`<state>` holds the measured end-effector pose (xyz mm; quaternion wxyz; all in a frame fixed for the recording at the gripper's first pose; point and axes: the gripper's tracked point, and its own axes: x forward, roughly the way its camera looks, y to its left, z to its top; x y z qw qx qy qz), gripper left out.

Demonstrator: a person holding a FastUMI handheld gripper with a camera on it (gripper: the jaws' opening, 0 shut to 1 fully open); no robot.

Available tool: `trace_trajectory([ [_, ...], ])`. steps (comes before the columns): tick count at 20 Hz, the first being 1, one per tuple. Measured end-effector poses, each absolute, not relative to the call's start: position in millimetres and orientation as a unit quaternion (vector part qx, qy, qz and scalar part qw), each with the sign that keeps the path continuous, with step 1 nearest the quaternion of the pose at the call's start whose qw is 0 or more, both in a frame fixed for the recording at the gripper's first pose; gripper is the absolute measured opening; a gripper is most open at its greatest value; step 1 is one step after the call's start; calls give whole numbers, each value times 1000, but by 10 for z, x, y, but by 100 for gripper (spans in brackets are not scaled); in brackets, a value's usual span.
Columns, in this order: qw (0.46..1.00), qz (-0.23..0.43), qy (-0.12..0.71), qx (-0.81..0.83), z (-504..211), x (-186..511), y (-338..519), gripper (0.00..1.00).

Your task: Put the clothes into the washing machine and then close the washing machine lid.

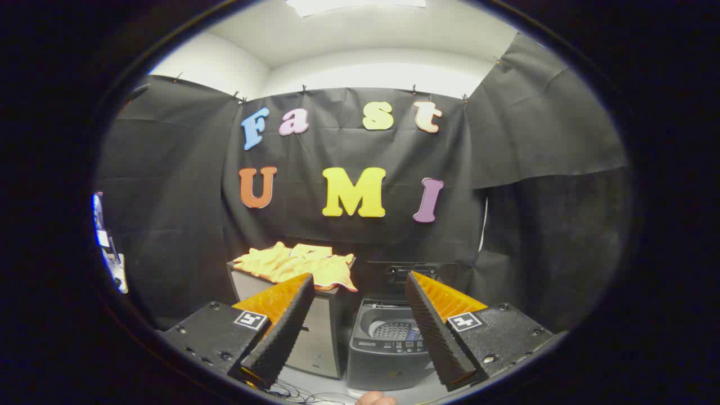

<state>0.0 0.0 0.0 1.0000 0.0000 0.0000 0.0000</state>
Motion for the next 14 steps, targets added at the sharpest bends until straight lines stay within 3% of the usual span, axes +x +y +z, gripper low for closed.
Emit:
trace_trajectory([
  [14,1000,-13,-8,15,93,146,-138,100],
])
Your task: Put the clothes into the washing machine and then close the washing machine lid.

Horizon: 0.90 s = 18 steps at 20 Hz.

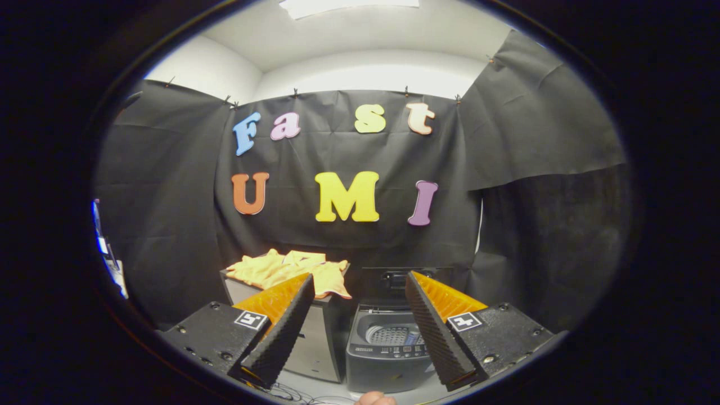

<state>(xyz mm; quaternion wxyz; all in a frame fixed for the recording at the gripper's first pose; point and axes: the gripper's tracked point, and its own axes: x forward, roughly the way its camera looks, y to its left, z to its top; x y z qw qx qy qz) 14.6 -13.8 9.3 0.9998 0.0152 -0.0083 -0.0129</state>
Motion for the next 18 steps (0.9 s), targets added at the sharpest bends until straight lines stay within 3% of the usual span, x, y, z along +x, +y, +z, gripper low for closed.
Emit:
trace_trajectory([
  [18,999,-28,-1,41,156,521,-29,100],
])
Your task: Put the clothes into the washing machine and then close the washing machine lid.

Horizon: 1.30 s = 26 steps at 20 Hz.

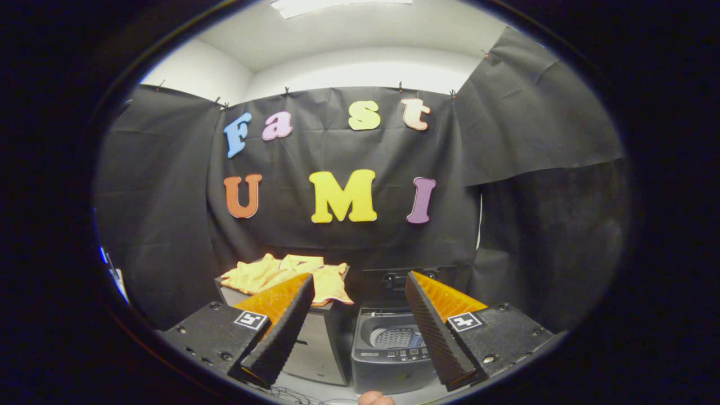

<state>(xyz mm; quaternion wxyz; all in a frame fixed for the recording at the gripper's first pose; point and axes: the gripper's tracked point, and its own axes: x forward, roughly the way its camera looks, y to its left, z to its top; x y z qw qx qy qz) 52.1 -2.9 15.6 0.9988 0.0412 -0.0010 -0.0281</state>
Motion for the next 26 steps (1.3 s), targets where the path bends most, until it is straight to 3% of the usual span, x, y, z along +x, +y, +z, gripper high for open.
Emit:
trace_trajectory([
  [8,997,-17,12,69,525,1076,214,100],
  [14,997,30,48,49,608,1827,831,100],
  [26,976,83,201,15,-436,3500,2265,100],
])
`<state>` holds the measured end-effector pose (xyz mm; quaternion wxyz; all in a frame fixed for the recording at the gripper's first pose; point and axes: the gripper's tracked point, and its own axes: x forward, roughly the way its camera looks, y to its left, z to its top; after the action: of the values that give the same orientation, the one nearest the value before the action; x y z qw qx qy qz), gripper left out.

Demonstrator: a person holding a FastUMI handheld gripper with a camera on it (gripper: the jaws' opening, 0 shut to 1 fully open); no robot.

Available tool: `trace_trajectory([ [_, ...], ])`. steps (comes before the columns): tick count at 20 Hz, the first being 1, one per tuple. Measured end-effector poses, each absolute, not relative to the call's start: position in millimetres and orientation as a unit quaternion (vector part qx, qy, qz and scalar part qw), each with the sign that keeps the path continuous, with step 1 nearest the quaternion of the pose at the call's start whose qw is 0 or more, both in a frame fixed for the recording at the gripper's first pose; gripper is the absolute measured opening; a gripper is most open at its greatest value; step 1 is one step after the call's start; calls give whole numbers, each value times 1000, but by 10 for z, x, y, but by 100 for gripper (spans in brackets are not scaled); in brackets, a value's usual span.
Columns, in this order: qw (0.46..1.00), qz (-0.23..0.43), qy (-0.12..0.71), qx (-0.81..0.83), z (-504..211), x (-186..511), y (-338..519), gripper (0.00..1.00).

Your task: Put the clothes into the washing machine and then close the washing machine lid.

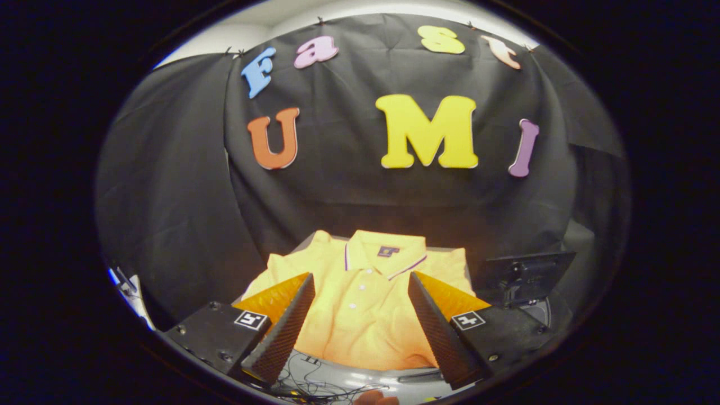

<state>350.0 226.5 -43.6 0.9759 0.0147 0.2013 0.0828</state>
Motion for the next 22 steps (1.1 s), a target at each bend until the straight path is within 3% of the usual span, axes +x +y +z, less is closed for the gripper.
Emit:
trace_trajectory([
  [12,947,28,318,22,-1328,4164,2340,100],
  [22,953,33,301,-16,-1388,4214,2404,100],
])
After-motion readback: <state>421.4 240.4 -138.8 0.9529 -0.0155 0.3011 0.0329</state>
